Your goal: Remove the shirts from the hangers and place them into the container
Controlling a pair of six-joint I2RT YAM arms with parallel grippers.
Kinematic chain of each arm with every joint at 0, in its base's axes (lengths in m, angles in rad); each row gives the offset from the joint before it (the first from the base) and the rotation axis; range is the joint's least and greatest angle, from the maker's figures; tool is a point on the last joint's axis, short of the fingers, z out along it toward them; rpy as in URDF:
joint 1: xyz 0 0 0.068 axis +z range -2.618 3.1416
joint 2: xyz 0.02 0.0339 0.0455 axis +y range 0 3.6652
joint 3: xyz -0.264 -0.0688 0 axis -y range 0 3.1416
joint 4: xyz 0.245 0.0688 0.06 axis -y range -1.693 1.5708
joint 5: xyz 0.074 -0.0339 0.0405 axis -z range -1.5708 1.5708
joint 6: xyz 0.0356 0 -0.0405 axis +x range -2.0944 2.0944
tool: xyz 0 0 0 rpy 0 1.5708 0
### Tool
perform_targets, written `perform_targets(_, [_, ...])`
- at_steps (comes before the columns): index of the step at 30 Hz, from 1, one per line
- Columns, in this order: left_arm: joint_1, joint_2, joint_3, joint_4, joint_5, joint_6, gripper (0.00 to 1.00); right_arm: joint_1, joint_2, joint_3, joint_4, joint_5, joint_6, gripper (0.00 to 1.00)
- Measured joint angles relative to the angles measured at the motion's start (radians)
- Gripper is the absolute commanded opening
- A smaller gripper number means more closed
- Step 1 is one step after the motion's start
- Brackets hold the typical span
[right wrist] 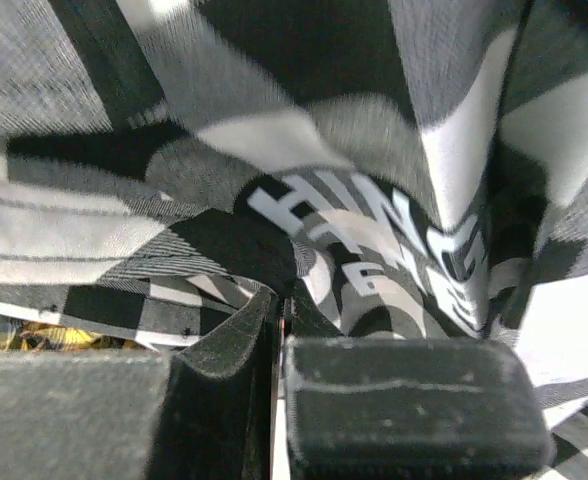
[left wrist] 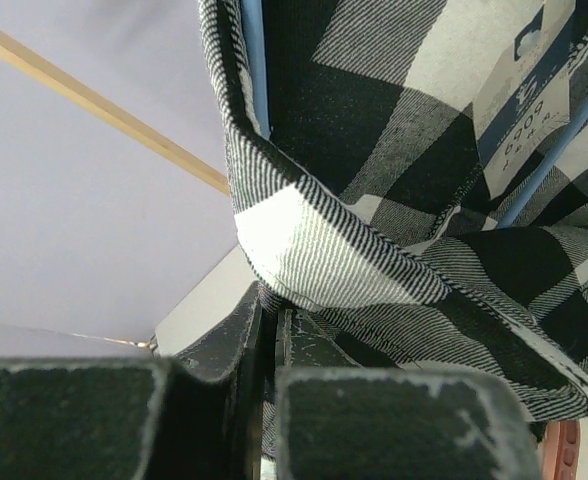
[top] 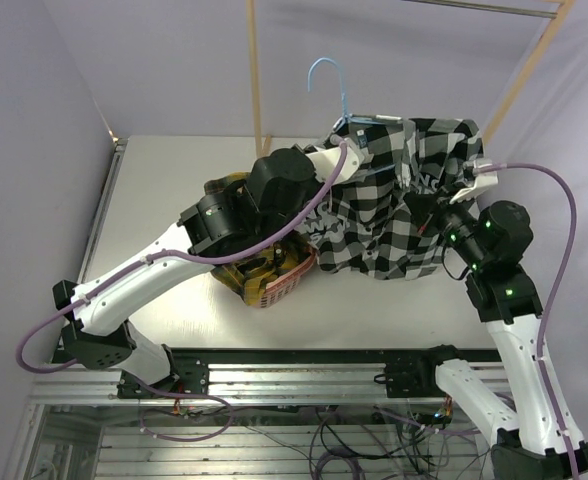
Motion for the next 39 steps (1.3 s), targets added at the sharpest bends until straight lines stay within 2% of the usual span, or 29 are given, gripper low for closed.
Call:
perform_targets(4, [0.0,-0.017,-0.055,0.003,0.0,-0.014,0.07,0.0,-0.023,0.008,-0.004,0.013,-0.002,0.35])
perform_targets(5, [0.0,-0.02,-0.065,0.003,0.0,-0.017,0.07,0.0,-0.027,0.014,-0.008,0.003,-0.003,0.42])
perform_targets(7, [0.0,-0.022,-0.077,0.002,0.0,-0.021,0.07,0.0,-0.028,0.029,-0.011,-0.037,-0.009,0.48])
perform_targets(12, [0.0,-0.022,-0.079,0.002,0.001,-0.032,0.07,0.0,-0.027,0.04,-0.014,-0.148,-0.024,0.51])
perform_targets(20, [0.0,-0.022,-0.078,-0.001,0.019,-0.047,0.07,0.0,0.002,0.039,-0.024,-0.208,-0.047,0.52])
perform_targets(23, [0.0,-0.022,-0.075,-0.002,0.035,-0.055,0.07,0.0,0.018,0.038,-0.022,-0.206,-0.049,0.52])
perform_targets(24, [0.0,-0.022,-0.074,-0.003,0.04,-0.058,0.07,0.0,0.024,0.037,-0.019,-0.205,-0.049,0.48])
perform_targets(25, [0.0,-0.022,-0.073,-0.003,0.044,-0.06,0.07,0.0,0.032,0.035,-0.014,-0.202,-0.049,0.4])
perform_targets(28, [0.0,-0.022,-0.073,-0.005,0.053,-0.067,0.07,0.0,0.054,0.033,-0.005,-0.176,-0.043,0.0])
perform_targets(35, [0.0,-0.045,-0.099,-0.01,0.054,-0.079,0.07,0.0,0.074,0.044,-0.039,-0.003,-0.018,0.0])
perform_targets(39, [0.0,-0.087,-0.158,-0.01,0.054,-0.093,0.07,0.0,0.076,0.13,-0.126,0.137,-0.019,0.0])
